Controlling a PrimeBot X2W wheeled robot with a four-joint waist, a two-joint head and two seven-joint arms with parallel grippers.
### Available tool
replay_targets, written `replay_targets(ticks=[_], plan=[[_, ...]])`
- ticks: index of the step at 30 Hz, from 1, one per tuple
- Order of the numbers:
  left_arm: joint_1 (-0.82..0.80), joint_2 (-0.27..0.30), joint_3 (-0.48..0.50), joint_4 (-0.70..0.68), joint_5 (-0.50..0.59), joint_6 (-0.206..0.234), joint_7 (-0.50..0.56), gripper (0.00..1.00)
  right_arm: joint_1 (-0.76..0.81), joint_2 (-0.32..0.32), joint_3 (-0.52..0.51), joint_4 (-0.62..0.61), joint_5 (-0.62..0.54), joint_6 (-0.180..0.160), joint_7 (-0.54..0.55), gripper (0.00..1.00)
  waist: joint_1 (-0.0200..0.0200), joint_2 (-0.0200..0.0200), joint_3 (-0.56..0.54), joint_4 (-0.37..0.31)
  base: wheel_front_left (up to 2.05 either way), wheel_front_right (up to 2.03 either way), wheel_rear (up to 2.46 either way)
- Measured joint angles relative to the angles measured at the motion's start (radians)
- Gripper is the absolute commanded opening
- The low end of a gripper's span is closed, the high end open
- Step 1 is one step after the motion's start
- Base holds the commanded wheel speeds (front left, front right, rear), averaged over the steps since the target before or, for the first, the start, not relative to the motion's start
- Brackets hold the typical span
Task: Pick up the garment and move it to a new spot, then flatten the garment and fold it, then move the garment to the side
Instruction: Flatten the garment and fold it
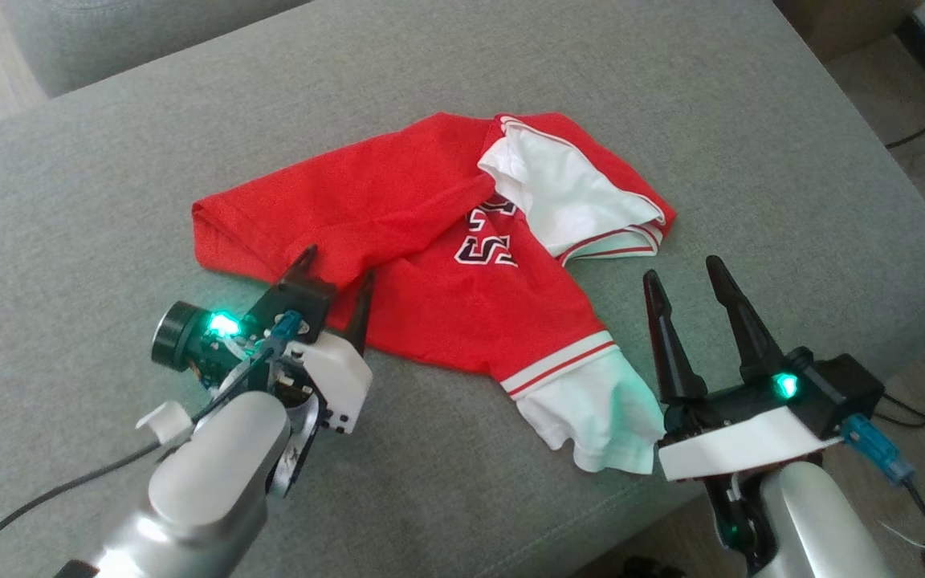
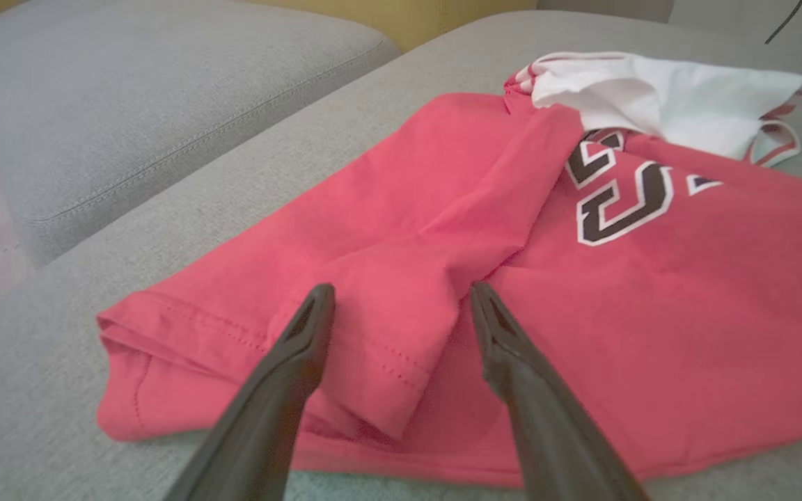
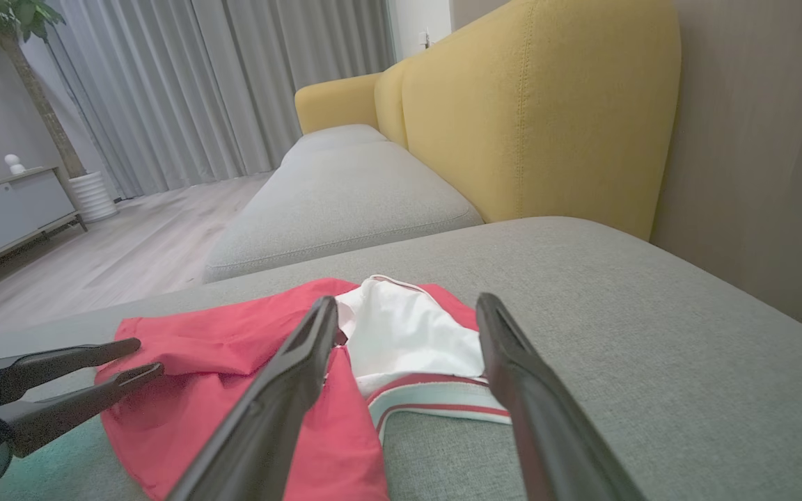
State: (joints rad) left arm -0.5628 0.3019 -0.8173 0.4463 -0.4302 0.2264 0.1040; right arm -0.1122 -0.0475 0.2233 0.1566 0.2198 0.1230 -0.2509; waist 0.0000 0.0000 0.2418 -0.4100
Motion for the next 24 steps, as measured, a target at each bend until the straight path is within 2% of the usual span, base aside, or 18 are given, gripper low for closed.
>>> replay_targets(ticks=[6,8,9,10,14,17,21,24], plan=[[-0.021,-0.009,-0.01,0.098,0.002,-0.014,-0.032,0.98,0.0,0.0,-0.001,0.0,0.0,0.0,0.0,1.0,0.0,0.0,0.008,-0.013,0.0,0.0,0.0],[-0.026,-0.01,-0.01,0.11,0.002,-0.016,-0.038,0.32,0.0,0.0,-0.001,0.0,0.0,0.0,0.0,1.0,0.0,0.0,0.008,-0.014,0.0,0.0,0.0],[-0.034,-0.011,-0.01,0.123,0.005,-0.018,-0.042,0.11,0.0,0.0,-0.001,0.0,0.0,0.0,0.0,1.0,0.0,0.0,0.009,-0.014,0.0,0.0,0.0],[-0.042,-0.013,-0.01,0.133,0.007,-0.023,-0.052,0.0,0.0,0.0,-0.002,0.0,0.0,0.0,0.0,1.0,0.0,0.0,0.01,-0.014,0.0,0.0,0.0],[-0.065,-0.031,-0.002,0.146,0.003,-0.035,-0.103,0.0,0.0,0.0,-0.012,0.0,0.0,0.0,0.0,1.0,0.0,0.0,0.009,0.001,0.0,0.0,0.0],[-0.065,-0.031,0.002,0.1,-0.003,-0.039,-0.123,0.0,0.0,0.0,-0.022,-0.001,0.0,0.0,0.0,1.0,0.0,0.0,0.003,0.019,0.0,0.0,0.0],[-0.041,-0.008,0.011,-0.077,-0.032,-0.031,-0.108,0.0,0.005,0.0,-0.053,-0.002,-0.013,0.0,0.0,1.0,0.0,0.0,-0.011,0.054,0.0,0.0,0.0],[0.023,0.028,0.008,-0.252,-0.044,-0.007,-0.057,0.0,0.016,0.0,-0.08,-0.005,-0.03,0.0,0.0,1.0,0.0,0.0,-0.025,0.091,0.0,0.0,0.0]])
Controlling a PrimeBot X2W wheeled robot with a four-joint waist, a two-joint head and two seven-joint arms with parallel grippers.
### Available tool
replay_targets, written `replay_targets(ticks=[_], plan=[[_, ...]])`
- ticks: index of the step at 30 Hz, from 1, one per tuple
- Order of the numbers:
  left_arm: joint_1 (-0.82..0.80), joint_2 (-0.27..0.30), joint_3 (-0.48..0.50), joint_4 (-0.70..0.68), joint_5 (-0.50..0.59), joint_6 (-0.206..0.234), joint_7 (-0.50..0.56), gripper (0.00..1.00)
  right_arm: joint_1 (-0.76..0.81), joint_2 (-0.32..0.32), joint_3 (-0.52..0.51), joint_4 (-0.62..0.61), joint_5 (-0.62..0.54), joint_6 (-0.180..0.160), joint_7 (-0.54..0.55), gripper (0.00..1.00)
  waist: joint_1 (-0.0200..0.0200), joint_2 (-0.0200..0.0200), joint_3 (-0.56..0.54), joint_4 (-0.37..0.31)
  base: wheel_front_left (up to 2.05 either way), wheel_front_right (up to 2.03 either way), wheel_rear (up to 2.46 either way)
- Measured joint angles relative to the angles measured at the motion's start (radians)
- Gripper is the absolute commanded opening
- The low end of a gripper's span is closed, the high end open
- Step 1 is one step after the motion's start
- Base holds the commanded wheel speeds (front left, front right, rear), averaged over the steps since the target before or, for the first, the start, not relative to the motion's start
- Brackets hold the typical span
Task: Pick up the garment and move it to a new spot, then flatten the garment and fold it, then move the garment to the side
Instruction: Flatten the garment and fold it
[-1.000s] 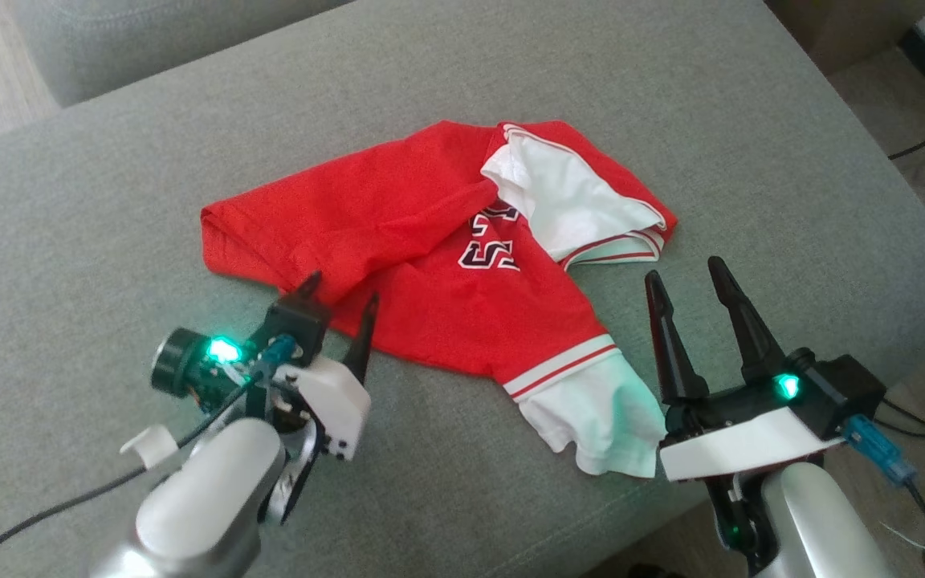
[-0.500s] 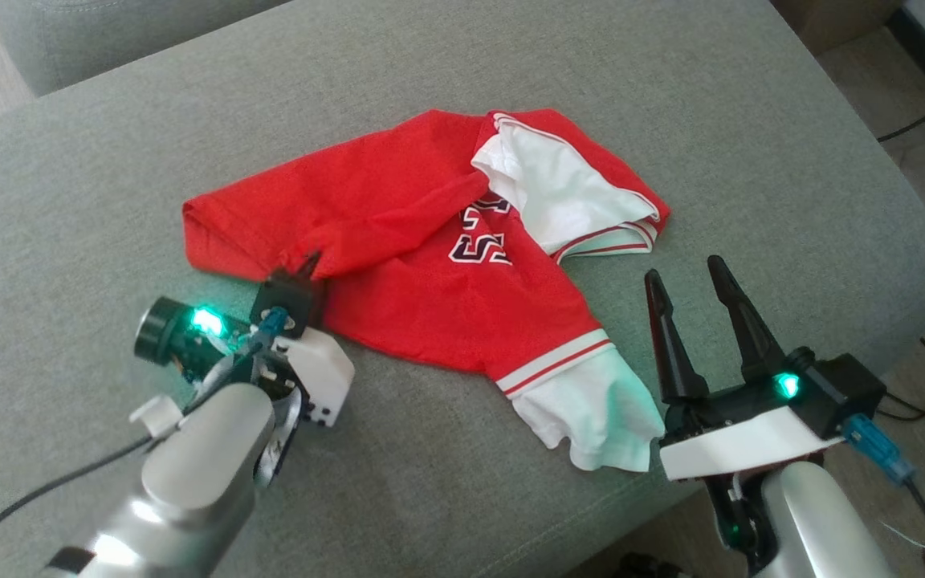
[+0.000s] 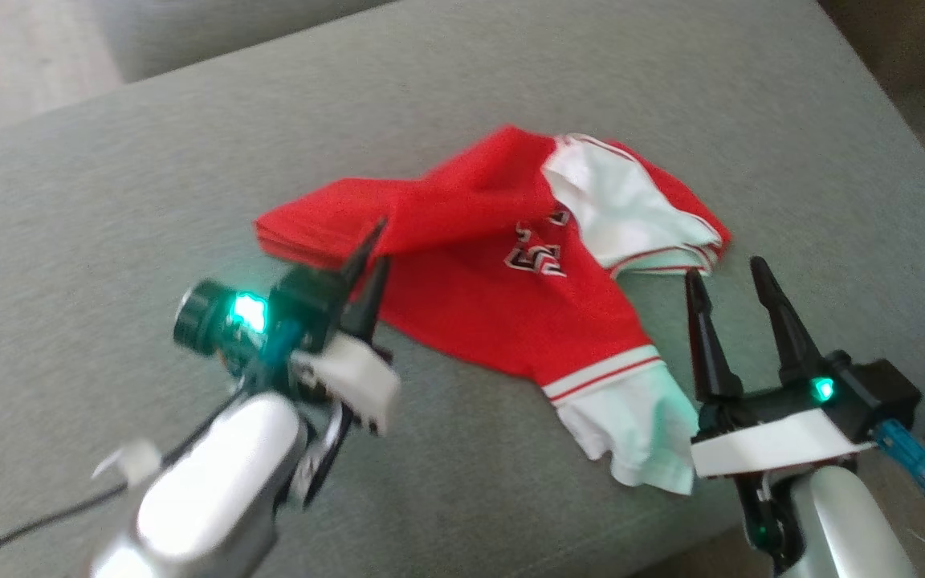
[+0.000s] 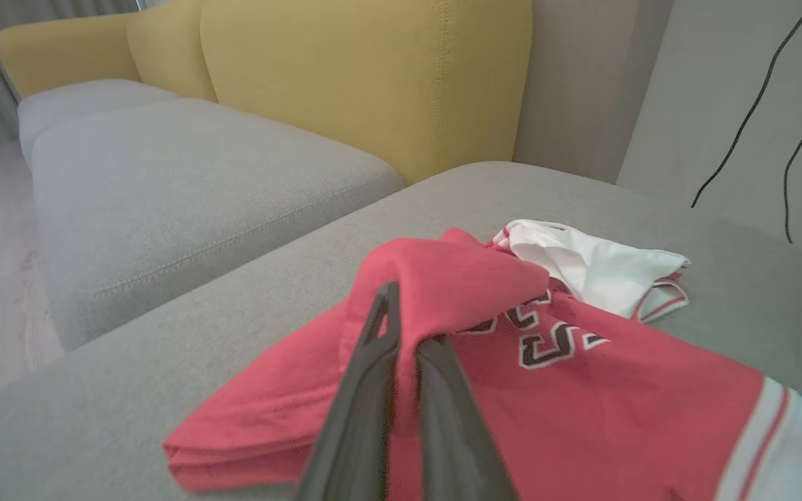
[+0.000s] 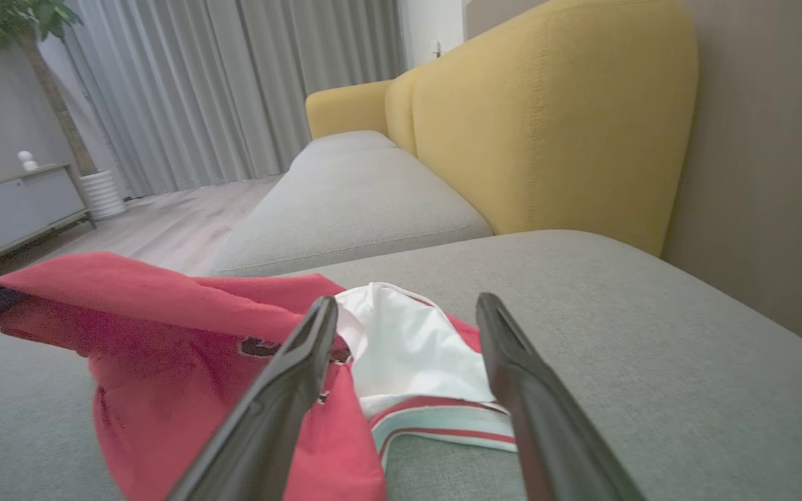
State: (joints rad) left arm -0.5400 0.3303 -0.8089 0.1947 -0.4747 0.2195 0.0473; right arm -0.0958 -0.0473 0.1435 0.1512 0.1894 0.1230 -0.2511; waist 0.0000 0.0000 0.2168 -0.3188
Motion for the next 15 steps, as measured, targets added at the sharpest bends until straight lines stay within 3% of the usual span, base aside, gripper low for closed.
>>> replay_targets(ticks=[3,8,15], plan=[[0.076,0.05,-0.003,-0.174,-0.014,0.029,0.061,0.0,0.01,0.0,-0.02,-0.004,-0.008,0.0,0.0,1.0,0.0,0.0,-0.018,0.038,0.0,0.0,0.0],[0.144,0.084,-0.042,-0.46,-0.048,0.049,0.165,0.0,0.009,0.0,-0.039,-0.013,-0.023,0.0,0.0,1.0,0.0,0.0,-0.05,0.096,0.0,0.0,0.0],[0.159,0.121,-0.075,-0.707,-0.044,0.094,0.289,0.0,0.01,0.0,-0.05,-0.014,-0.022,0.0,0.0,1.0,-0.0002,0.0,-0.089,0.152,0.0,0.0,0.0]])
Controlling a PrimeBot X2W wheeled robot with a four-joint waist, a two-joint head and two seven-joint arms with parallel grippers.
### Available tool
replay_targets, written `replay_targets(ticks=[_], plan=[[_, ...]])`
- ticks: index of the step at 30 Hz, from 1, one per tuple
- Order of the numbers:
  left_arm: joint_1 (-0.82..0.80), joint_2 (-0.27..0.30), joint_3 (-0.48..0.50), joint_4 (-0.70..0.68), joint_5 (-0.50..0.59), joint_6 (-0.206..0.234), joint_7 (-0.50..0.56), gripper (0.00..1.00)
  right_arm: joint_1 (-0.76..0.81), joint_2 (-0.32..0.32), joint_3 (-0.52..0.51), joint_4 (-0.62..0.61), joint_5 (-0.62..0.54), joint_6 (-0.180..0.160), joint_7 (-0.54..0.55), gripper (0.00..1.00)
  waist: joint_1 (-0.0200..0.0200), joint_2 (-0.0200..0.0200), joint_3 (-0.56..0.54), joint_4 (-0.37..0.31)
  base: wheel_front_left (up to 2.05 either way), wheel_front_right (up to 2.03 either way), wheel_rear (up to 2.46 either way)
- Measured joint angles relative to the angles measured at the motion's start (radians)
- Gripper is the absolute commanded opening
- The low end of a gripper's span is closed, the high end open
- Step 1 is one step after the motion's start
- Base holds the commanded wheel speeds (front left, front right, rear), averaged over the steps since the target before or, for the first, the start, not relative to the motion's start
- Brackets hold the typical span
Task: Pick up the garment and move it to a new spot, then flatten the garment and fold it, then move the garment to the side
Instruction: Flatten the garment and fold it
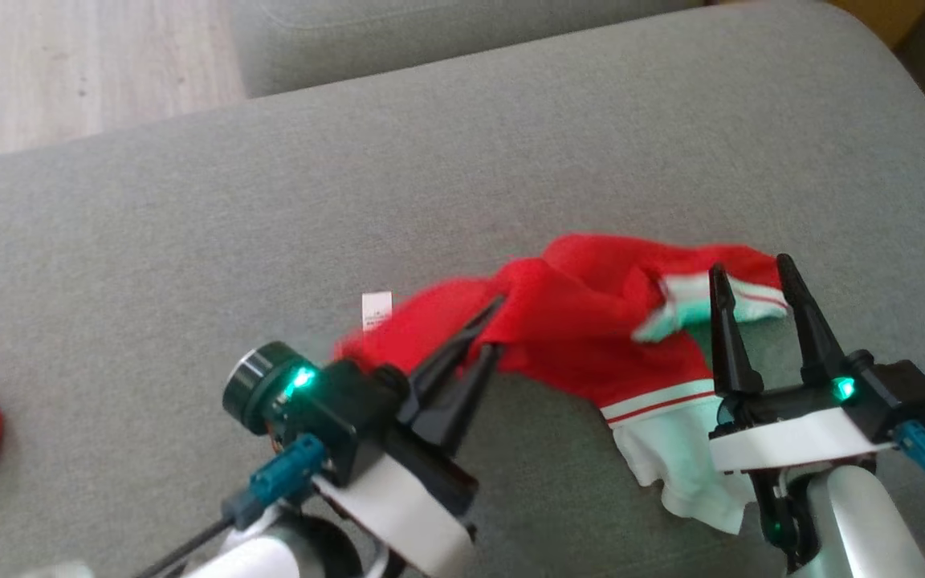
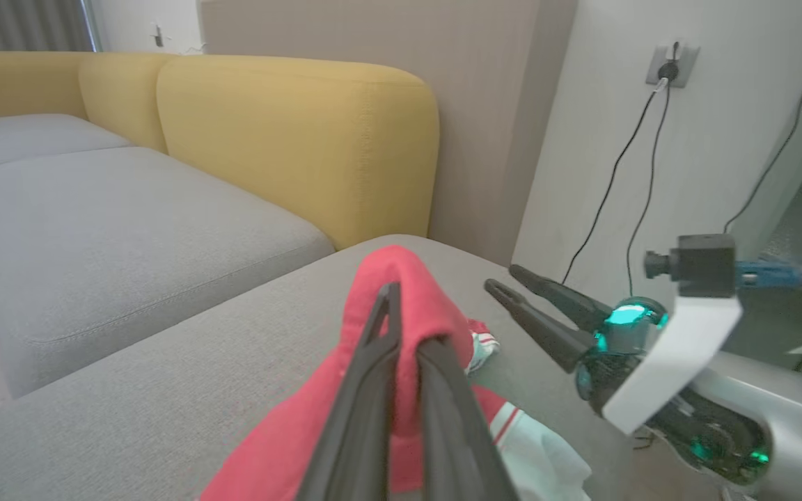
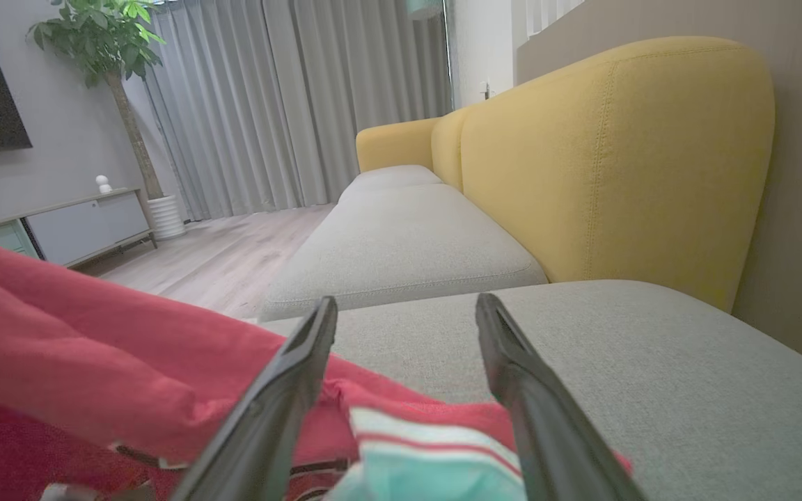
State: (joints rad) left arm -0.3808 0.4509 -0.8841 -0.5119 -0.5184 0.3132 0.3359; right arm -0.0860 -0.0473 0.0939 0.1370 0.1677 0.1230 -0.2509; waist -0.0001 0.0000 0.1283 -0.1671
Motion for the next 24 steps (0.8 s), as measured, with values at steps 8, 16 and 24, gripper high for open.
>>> replay_targets(ticks=[8,16,24], plan=[[-0.005,0.011,-0.019,-0.085,0.032,0.033,0.089,0.0,0.018,0.0,0.024,0.002,0.021,0.0,0.0,1.0,0.0,0.0,-0.009,-0.013,0.0,0.0,0.0],[-0.083,0.056,0.074,0.019,-0.022,0.027,0.153,0.0,0.018,0.0,0.042,0.003,0.033,0.0,0.0,1.0,0.0,0.0,0.008,-0.071,0.0,0.0,0.0],[-0.249,0.125,0.215,0.384,-0.118,-0.068,0.182,0.0,0.007,0.0,0.074,0.001,0.062,0.0,0.0,1.0,0.0003,0.0,0.082,-0.126,0.0,0.0,0.0]])
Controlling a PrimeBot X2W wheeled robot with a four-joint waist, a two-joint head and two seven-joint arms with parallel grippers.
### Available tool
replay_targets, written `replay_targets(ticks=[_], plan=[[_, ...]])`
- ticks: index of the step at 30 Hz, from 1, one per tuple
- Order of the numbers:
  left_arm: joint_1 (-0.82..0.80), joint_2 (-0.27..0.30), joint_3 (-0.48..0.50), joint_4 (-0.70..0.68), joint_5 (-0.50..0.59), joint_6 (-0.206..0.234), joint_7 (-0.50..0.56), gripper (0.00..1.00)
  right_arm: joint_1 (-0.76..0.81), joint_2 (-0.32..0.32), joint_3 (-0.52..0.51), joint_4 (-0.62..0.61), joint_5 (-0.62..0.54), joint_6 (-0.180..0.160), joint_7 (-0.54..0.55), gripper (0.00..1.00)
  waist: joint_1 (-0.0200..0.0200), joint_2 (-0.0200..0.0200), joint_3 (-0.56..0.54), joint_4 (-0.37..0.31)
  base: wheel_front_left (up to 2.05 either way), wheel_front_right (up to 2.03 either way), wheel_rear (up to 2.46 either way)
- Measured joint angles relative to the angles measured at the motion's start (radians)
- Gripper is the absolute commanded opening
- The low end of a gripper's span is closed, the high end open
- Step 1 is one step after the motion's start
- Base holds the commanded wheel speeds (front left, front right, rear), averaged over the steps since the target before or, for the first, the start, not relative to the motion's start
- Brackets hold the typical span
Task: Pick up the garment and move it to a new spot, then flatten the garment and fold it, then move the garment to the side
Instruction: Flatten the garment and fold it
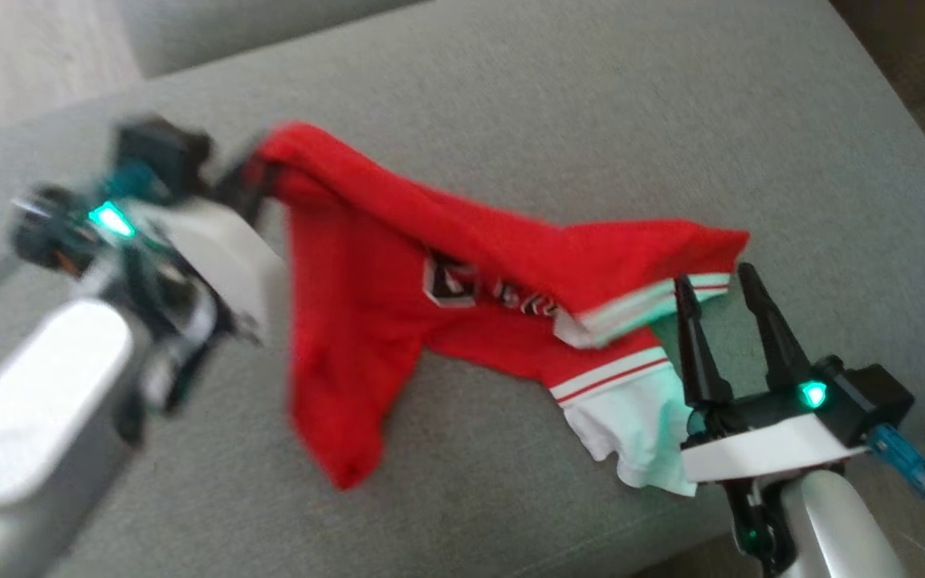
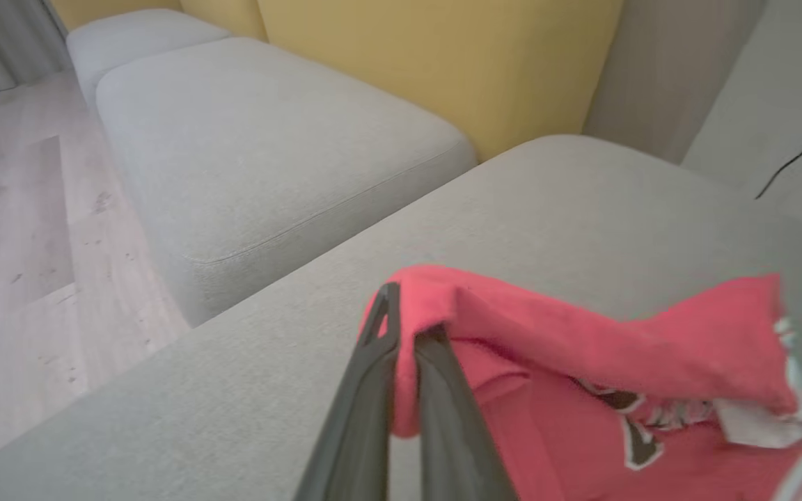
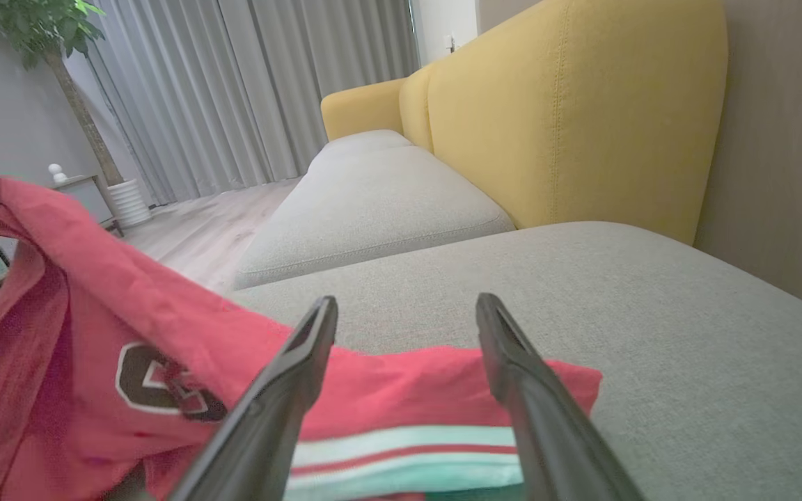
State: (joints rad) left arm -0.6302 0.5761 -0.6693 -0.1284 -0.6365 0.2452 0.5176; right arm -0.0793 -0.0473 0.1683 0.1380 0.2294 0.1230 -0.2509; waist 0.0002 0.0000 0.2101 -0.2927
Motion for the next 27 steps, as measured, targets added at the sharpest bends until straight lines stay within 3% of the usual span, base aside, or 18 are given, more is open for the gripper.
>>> replay_targets(ticks=[8,14,15,16,21,27], plan=[[-0.199,0.02,0.046,0.324,0.031,-0.076,-0.049,0.0,-0.066,0.0,0.034,-0.006,0.016,0.0,0.0,1.0,0.0,0.0,0.084,-0.058,0.0,0.0,0.0],[-0.303,0.025,0.048,0.546,0.098,-0.101,-0.119,0.0,-0.088,0.0,0.055,-0.006,0.029,0.0,0.0,1.0,0.0,0.0,0.139,-0.114,0.0,0.0,0.0],[-0.311,0.023,0.05,0.579,0.101,-0.101,-0.136,0.33,-0.091,0.0,0.057,-0.006,0.031,0.0,0.0,1.0,0.0001,0.0,0.147,-0.122,0.0,0.0,0.0],[-0.314,0.02,0.053,0.606,0.101,-0.101,-0.159,1.0,-0.093,0.0,0.057,-0.006,0.035,0.0,0.0,1.0,0.0001,0.0,0.153,-0.129,0.0,0.0,0.0],[-0.311,-0.002,0.056,0.698,0.097,-0.115,-0.239,1.0,-0.095,0.0,0.053,-0.006,0.035,0.0,0.0,1.0,-0.0001,0.0,0.158,-0.139,0.0,0.0,0.0],[-0.258,-0.029,0.112,0.696,0.036,-0.11,-0.356,1.0,-0.094,0.0,0.03,-0.005,0.022,0.0,0.0,1.0,-0.0002,0.0,0.132,-0.105,0.0,0.0,0.0]])
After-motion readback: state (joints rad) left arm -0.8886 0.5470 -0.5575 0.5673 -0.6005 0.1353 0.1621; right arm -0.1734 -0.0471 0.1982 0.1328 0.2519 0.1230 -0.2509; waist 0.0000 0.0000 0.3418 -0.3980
